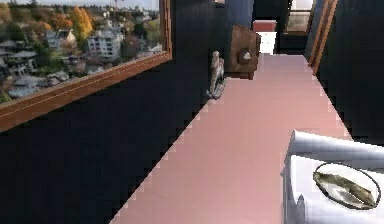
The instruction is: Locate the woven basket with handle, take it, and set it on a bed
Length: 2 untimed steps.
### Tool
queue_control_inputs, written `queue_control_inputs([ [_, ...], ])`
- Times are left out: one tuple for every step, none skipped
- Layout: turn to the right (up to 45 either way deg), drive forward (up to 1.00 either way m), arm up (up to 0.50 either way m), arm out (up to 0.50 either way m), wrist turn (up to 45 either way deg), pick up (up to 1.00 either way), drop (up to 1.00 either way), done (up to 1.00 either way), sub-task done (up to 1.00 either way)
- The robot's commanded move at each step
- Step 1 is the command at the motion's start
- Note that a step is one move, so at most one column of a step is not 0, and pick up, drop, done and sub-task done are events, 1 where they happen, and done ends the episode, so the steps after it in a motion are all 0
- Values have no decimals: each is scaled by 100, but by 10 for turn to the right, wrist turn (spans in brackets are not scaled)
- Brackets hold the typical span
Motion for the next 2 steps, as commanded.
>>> queue_control_inputs([
  [0, 30, 0, 0, 0, 0, 0, 0, 0],
  [-300, 0, 0, 0, 0, 0, 0, 0, 0],
])
